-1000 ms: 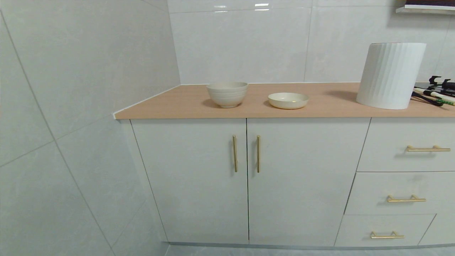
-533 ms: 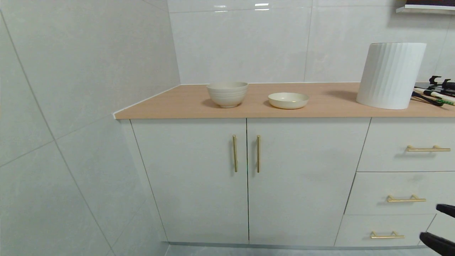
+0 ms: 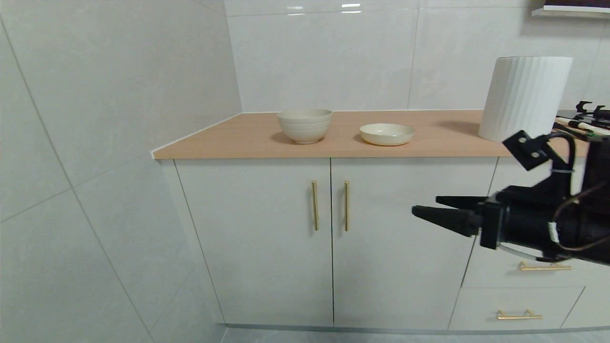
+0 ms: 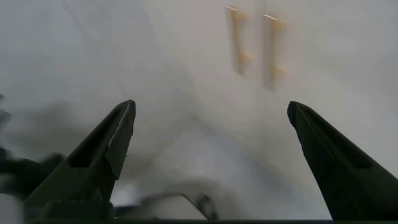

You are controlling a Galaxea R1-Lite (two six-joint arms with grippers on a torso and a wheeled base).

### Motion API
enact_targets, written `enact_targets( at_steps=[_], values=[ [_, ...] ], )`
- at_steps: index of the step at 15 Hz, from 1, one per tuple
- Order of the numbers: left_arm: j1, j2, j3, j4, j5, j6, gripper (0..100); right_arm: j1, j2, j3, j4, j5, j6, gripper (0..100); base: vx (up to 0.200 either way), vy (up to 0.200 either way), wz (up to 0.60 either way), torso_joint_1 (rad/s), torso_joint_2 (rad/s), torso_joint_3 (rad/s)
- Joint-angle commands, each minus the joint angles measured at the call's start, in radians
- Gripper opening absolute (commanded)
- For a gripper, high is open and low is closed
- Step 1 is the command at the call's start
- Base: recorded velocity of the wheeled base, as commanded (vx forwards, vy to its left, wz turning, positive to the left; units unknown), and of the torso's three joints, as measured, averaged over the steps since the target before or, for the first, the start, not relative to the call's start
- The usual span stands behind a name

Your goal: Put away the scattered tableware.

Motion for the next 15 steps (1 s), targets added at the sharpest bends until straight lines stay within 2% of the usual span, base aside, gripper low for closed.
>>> enact_targets(
  at_steps=[1,3,5,7,8,15],
  values=[
    [0.000,0.000,0.000,0.000,0.000,0.000,100,0.036,0.248,-0.161,-0.033,0.072,0.065,100,0.000,0.000,0.00,0.000,0.00,0.000],
    [0.000,0.000,0.000,0.000,0.002,0.000,100,0.036,0.364,-0.260,-0.037,0.091,0.076,100,0.000,0.000,0.00,0.000,0.00,0.000],
    [0.000,0.000,0.000,0.000,0.000,0.000,100,0.036,0.486,-0.373,-0.044,0.094,0.144,100,0.000,0.000,0.00,0.000,0.00,0.000],
    [0.000,0.000,0.000,0.000,0.002,0.000,100,0.036,0.567,-0.444,-0.102,0.092,0.165,100,0.000,0.000,0.00,0.000,0.00,0.000],
    [0.000,0.000,0.000,0.000,0.002,0.000,100,0.036,0.601,-0.451,-0.145,0.092,0.177,100,0.000,0.000,0.00,0.000,0.00,0.000],
    [0.000,0.000,0.000,0.000,0.000,0.000,100,0.036,0.762,-0.550,-0.181,0.080,0.179,100,0.000,0.000,0.00,0.000,0.00,0.000]
  ],
)
